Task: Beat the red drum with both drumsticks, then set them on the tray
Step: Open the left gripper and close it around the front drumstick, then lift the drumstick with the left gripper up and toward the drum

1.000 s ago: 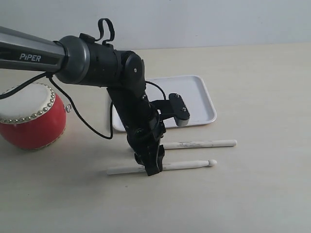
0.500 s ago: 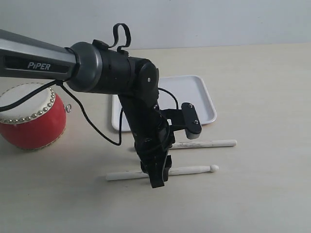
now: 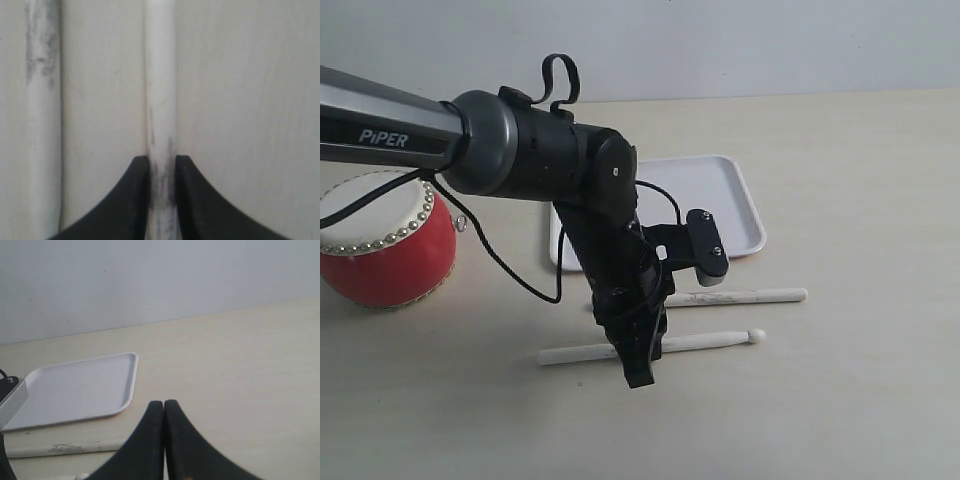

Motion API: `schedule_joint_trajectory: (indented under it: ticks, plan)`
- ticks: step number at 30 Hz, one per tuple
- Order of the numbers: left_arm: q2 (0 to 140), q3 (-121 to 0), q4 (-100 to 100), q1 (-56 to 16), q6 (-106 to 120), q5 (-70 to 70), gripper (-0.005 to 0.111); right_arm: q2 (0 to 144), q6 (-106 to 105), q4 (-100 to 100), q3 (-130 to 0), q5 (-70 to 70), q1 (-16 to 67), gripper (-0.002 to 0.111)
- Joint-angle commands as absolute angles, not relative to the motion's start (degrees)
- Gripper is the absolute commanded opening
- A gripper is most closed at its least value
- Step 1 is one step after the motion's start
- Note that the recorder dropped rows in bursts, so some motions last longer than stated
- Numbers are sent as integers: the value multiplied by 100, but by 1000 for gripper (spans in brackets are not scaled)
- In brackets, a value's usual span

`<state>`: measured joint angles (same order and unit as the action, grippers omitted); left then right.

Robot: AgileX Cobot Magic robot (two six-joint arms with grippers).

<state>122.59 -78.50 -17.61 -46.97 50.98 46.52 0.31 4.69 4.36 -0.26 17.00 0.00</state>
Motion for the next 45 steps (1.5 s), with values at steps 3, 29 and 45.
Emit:
schedule_joint_trajectory:
  ticks: [3, 29, 45]
  plan:
    - [12366, -7705, -1715, -4721, 5073, 4997, 0, 0, 457, 420, 0, 1657, -34, 0]
    - [11107, -7705, -2164, -4721, 4774, 4930, 0, 0, 457, 420, 0, 1657, -34, 0]
    - [8777, -7660, -2166, -4721, 3804, 4700, 0, 0, 457, 420, 0, 1657, -34, 0]
